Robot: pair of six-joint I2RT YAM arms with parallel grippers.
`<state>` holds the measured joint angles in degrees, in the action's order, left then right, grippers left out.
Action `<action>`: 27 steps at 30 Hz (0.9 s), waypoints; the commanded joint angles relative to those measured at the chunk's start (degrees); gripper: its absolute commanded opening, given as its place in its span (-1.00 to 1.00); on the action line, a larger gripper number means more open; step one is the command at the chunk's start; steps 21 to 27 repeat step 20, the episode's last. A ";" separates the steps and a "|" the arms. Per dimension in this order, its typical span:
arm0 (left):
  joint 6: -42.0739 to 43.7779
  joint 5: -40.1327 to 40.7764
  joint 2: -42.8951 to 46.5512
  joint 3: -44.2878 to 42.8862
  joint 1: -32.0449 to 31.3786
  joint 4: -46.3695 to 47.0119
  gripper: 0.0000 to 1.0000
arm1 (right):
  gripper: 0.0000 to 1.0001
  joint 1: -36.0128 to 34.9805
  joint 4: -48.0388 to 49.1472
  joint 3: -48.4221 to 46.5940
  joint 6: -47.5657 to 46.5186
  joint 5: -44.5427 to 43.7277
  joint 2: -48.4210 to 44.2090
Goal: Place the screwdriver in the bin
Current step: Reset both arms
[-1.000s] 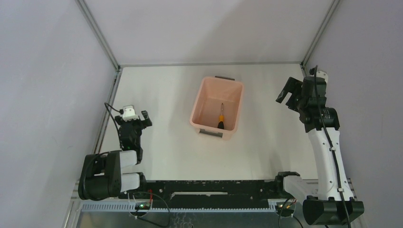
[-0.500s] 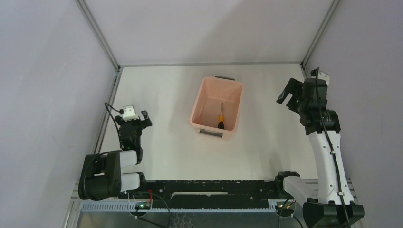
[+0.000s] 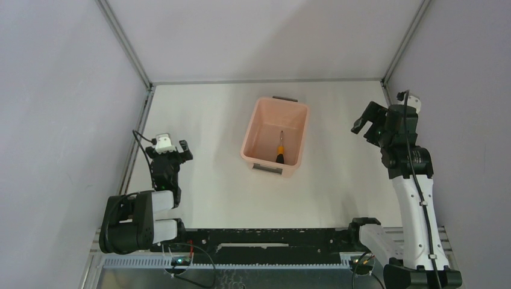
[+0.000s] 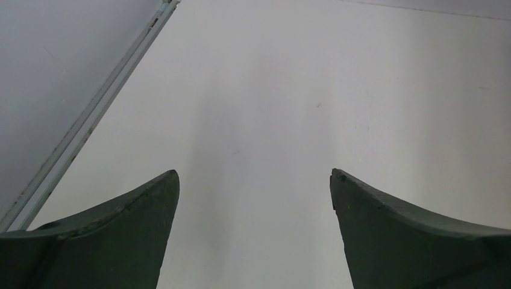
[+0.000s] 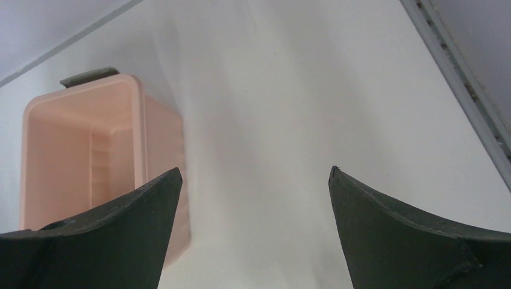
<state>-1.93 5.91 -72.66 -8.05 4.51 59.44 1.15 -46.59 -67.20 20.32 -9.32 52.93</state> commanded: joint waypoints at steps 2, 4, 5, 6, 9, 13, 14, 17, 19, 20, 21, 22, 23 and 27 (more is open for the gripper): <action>0.97 0.59 0.68 -2.55 -0.27 2.00 1.00 | 0.99 0.36 1.03 0.86 0.14 1.19 -0.82; 0.97 0.57 0.68 -2.57 -0.31 2.00 1.00 | 0.99 0.37 -0.61 0.85 -0.35 -3.33 -1.97; 0.97 0.59 0.67 -2.55 -0.32 2.00 1.00 | 0.99 0.41 -0.89 0.92 -0.34 -4.06 -2.36; 0.97 0.59 0.66 -2.52 -0.31 2.00 1.00 | 0.99 0.39 -0.84 0.90 -0.55 -3.10 -2.55; 0.98 0.59 0.65 -2.53 -0.33 2.00 1.00 | 0.99 0.40 -0.17 0.86 -1.25 1.65 -2.72; 0.97 0.59 0.68 -2.53 -0.38 2.00 1.00 | 0.99 0.35 0.93 0.86 -2.08 2.74 -2.30; 0.97 0.55 0.74 -2.56 -0.34 2.00 1.00 | 0.99 0.36 1.16 0.84 -2.23 3.30 -2.39; 0.97 0.57 0.62 -2.53 -0.34 2.00 1.00 | 0.99 0.40 2.06 1.29 -3.15 5.50 -3.15; 0.97 0.55 0.61 -2.55 -0.33 2.00 1.00 | 0.99 0.36 2.31 1.30 -3.27 4.94 -3.31; 0.97 0.59 0.67 -2.54 -0.35 2.00 1.00 | 0.99 0.36 2.37 1.32 -3.25 4.72 -3.33; 0.97 0.59 0.67 -2.54 -0.35 2.00 1.00 | 0.99 0.36 2.37 1.32 -3.25 4.72 -3.33; 0.97 0.59 0.67 -2.54 -0.35 2.00 1.00 | 0.99 0.36 2.37 1.32 -3.25 4.72 -3.33; 0.97 0.59 0.67 -2.54 -0.35 2.00 1.00 | 0.99 0.36 2.37 1.32 -3.25 4.72 -3.33; 0.97 0.59 0.67 -2.54 -0.35 2.00 1.00 | 0.99 0.36 2.37 1.32 -3.25 4.72 -3.33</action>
